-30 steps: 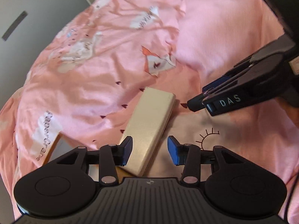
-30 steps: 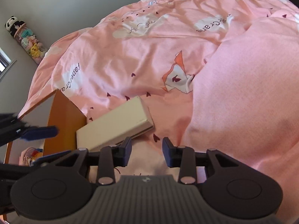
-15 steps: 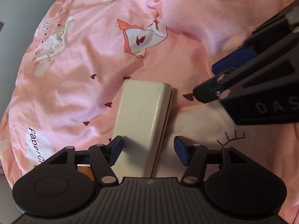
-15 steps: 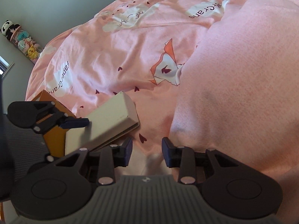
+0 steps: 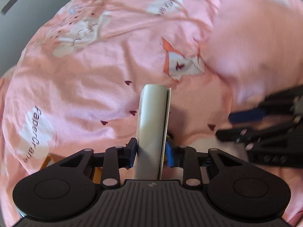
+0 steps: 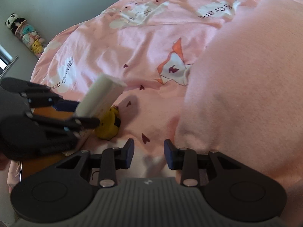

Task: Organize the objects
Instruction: 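Grasp the cream box with left gripper while right gripper grasps yellow tape measure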

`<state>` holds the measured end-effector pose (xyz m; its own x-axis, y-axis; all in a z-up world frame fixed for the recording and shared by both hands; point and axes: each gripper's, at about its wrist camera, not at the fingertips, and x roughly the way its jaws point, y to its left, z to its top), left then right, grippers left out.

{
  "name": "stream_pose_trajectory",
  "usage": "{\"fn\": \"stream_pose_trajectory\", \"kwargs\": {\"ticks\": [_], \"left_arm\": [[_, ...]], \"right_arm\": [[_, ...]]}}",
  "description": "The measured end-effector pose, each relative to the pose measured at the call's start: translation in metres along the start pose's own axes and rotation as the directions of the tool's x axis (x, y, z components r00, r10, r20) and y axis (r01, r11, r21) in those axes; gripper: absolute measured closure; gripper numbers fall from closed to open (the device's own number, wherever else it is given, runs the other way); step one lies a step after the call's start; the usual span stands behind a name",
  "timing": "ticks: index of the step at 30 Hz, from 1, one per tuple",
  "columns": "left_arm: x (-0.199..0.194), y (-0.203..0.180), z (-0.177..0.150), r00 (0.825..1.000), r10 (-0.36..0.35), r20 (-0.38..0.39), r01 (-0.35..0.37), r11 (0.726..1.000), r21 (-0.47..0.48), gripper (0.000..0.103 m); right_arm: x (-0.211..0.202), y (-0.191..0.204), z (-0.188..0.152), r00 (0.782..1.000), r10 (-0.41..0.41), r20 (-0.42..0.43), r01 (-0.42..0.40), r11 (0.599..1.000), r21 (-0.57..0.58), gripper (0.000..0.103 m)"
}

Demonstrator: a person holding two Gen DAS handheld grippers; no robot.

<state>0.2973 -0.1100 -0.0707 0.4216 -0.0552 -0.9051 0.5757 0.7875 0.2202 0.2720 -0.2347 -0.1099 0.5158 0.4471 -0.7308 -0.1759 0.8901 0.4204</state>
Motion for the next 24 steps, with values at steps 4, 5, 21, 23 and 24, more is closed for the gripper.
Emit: {"fn": "stream_pose_trajectory", "kwargs": {"ticks": [4, 5, 21, 23, 24], "left_arm": [[-0.027, 0.028, -0.008, 0.994, -0.099, 0.051, 0.106, 0.978, -0.180, 0.070], [-0.035, 0.035, -0.011, 0.990, -0.120, 0.073, 0.133, 0.966, -0.221, 0.071], [-0.141, 0.124, -0.062, 0.968, -0.095, 0.231, 0.192, 0.876, -0.442, 0.071], [-0.143, 0.130, -0.070, 0.978, -0.059, 0.198, 0.140, 0.895, -0.424, 0.071], [-0.143, 0.132, -0.073, 0.983, -0.037, 0.180, 0.108, 0.908, -0.405, 0.071]], "right_arm": [[0.000, 0.013, 0.001, 0.999, 0.047, 0.015, -0.046, 0.997, -0.058, 0.066], [0.001, 0.018, 0.001, 0.998, 0.054, 0.014, -0.053, 0.996, -0.077, 0.066], [0.041, 0.076, 0.027, 0.996, 0.010, -0.091, -0.049, 0.898, -0.436, 0.051], [0.051, 0.080, 0.030, 0.994, -0.001, -0.107, -0.049, 0.884, -0.466, 0.051], [0.055, 0.082, 0.030, 0.993, -0.006, -0.117, -0.051, 0.878, -0.475, 0.051]]}}
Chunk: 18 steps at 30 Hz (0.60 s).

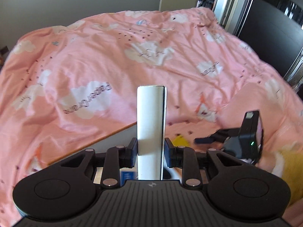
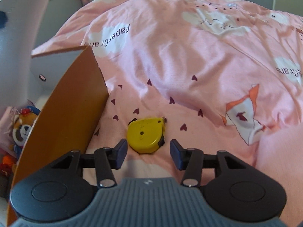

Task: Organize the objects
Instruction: 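Grasp the cream box with left gripper while right gripper grasps yellow tape measure, then lower the cream box into the white box and open the left gripper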

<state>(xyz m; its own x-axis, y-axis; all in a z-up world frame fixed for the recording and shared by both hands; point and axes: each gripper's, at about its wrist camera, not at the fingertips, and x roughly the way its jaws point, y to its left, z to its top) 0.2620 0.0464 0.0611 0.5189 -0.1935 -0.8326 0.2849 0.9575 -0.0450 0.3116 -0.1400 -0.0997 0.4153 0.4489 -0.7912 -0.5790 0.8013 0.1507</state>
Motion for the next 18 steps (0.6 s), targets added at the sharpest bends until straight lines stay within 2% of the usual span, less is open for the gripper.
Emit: {"fn": "stream_pose_trajectory", "kwargs": {"ticks": [3, 5, 8, 13, 15, 18], "left_arm": [[0.006, 0.004, -0.004, 0.997, 0.067, -0.038, -0.063, 0.994, 0.095, 0.071], [0.016, 0.001, -0.010, 0.991, 0.123, -0.057, -0.110, 0.975, 0.193, 0.071], [0.036, -0.010, -0.023, 0.975, 0.208, -0.075, -0.168, 0.917, 0.361, 0.071], [0.065, -0.021, -0.038, 0.963, 0.255, -0.086, -0.176, 0.840, 0.514, 0.071], [0.076, -0.026, -0.046, 0.956, 0.282, -0.077, -0.186, 0.790, 0.584, 0.071], [0.092, -0.036, -0.061, 0.945, 0.325, -0.043, -0.206, 0.690, 0.694, 0.071]], "right_arm": [[0.013, 0.004, 0.005, 0.999, 0.000, -0.033, -0.001, 1.000, -0.029, 0.043], [0.020, 0.008, 0.007, 0.999, -0.016, -0.043, 0.013, 0.998, -0.055, 0.040], [0.028, 0.010, 0.010, 0.998, -0.047, -0.050, 0.043, 0.996, -0.078, 0.040], [0.037, 0.016, 0.015, 0.996, -0.060, -0.069, 0.053, 0.993, -0.101, 0.040], [0.039, 0.017, 0.016, 0.995, -0.067, -0.069, 0.060, 0.993, -0.102, 0.041], [0.040, 0.017, 0.016, 0.996, -0.062, -0.069, 0.056, 0.994, -0.090, 0.047]]}}
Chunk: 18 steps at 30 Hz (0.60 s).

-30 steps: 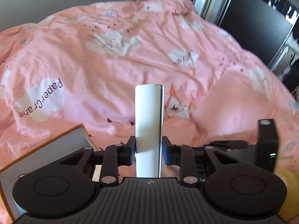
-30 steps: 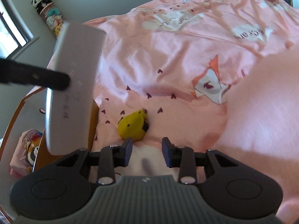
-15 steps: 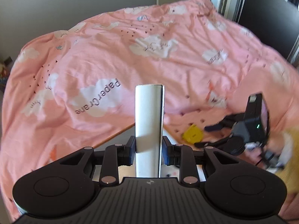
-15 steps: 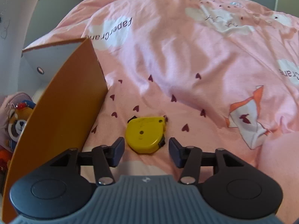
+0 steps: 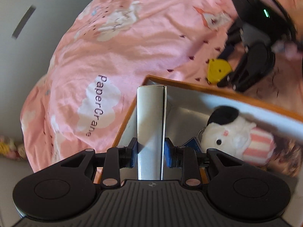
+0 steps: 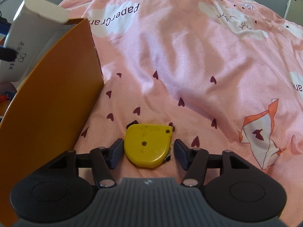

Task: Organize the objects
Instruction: 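Lower the cream box into the white box and open the left gripper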

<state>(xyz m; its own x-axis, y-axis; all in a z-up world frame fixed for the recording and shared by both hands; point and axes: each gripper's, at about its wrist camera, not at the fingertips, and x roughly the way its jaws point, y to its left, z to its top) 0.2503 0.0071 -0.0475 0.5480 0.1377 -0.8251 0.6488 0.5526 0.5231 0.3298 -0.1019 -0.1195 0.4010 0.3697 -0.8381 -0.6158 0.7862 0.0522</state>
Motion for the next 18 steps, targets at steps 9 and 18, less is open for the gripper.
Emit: {"fn": "stream_pose_trajectory", "kwargs": {"ticks": [9, 18], "left_arm": [[0.040, -0.034, 0.001, 0.994, 0.087, -0.063, -0.078, 0.988, 0.130, 0.071], [0.053, -0.039, 0.004, 0.994, 0.040, -0.101, -0.029, 0.994, 0.103, 0.067]], "right_arm": [[-0.002, 0.000, -0.002, 1.000, -0.002, 0.013, 0.002, 1.000, 0.012, 0.048], [-0.008, -0.001, -0.005, 1.000, 0.004, 0.026, -0.004, 1.000, 0.029, 0.048]]}}
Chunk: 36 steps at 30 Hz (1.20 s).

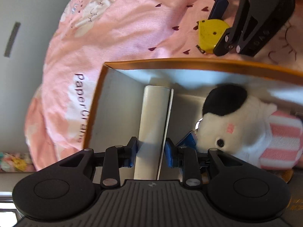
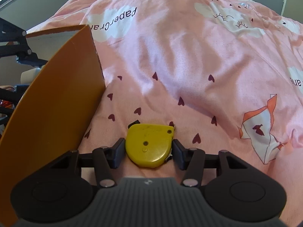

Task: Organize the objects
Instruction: 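Lower the cream box into the white box and open the left gripper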

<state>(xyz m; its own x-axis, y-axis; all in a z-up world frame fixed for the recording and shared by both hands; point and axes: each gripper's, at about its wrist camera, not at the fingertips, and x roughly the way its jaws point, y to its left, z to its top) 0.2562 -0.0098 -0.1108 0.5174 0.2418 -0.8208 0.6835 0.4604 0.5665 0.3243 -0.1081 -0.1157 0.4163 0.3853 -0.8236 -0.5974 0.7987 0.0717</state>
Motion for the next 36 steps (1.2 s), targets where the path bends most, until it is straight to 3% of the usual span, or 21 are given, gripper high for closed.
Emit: {"fn": "stream_pose_trajectory", "kwargs": {"ticks": [5, 9, 15, 18, 21, 24, 28, 31, 34, 35, 36], "left_arm": [[0.001, 0.012, -0.001, 0.997, -0.079, 0.008, 0.080, 0.993, -0.087, 0.061], [-0.003, 0.028, -0.003, 0.977, -0.210, 0.046, 0.215, 0.960, -0.178, 0.053], [-0.018, 0.051, -0.014, 0.959, -0.280, 0.045, 0.282, 0.920, -0.273, 0.043], [-0.013, 0.066, -0.026, 0.951, -0.307, -0.033, 0.275, 0.891, -0.360, 0.037], [-0.001, 0.082, -0.041, 0.944, -0.320, -0.078, 0.245, 0.840, -0.485, 0.036], [0.016, 0.089, -0.051, 0.926, -0.356, -0.124, 0.231, 0.796, -0.560, 0.036], [0.026, 0.089, -0.058, 0.906, -0.406, -0.116, 0.250, 0.737, -0.629, 0.040], [0.028, 0.089, -0.058, 0.909, -0.400, -0.119, 0.231, 0.720, -0.654, 0.047], [0.037, 0.092, -0.060, 0.894, -0.426, -0.139, 0.190, 0.642, -0.743, 0.046], [0.038, 0.090, -0.058, 0.896, -0.419, -0.149, 0.176, 0.642, -0.747, 0.046], [0.037, 0.087, -0.055, 0.901, -0.403, -0.161, 0.163, 0.659, -0.734, 0.045]], "right_arm": [[-0.006, -0.003, -0.002, 1.000, 0.006, 0.003, -0.006, 1.000, 0.006, 0.048], [-0.010, -0.005, -0.005, 1.000, 0.004, 0.003, -0.004, 1.000, 0.009, 0.048], [-0.017, -0.007, -0.007, 1.000, 0.008, 0.006, -0.008, 1.000, 0.026, 0.048], [-0.020, -0.010, -0.006, 1.000, 0.019, 0.003, -0.019, 0.998, 0.054, 0.048], [-0.025, -0.012, -0.006, 1.000, 0.027, 0.006, -0.028, 0.997, 0.077, 0.048], [-0.028, -0.010, -0.006, 1.000, 0.024, 0.008, -0.024, 0.997, 0.074, 0.048], [-0.031, -0.008, -0.008, 1.000, 0.021, 0.007, -0.021, 0.998, 0.064, 0.048], [-0.032, -0.008, -0.008, 1.000, 0.014, 0.007, -0.015, 0.998, 0.060, 0.048], [-0.031, -0.008, -0.007, 1.000, 0.007, 0.008, -0.007, 0.998, 0.059, 0.048], [-0.031, -0.008, -0.006, 1.000, 0.005, 0.008, -0.006, 0.998, 0.057, 0.048], [-0.031, -0.007, -0.006, 1.000, 0.004, 0.008, -0.005, 0.998, 0.056, 0.048]]}}
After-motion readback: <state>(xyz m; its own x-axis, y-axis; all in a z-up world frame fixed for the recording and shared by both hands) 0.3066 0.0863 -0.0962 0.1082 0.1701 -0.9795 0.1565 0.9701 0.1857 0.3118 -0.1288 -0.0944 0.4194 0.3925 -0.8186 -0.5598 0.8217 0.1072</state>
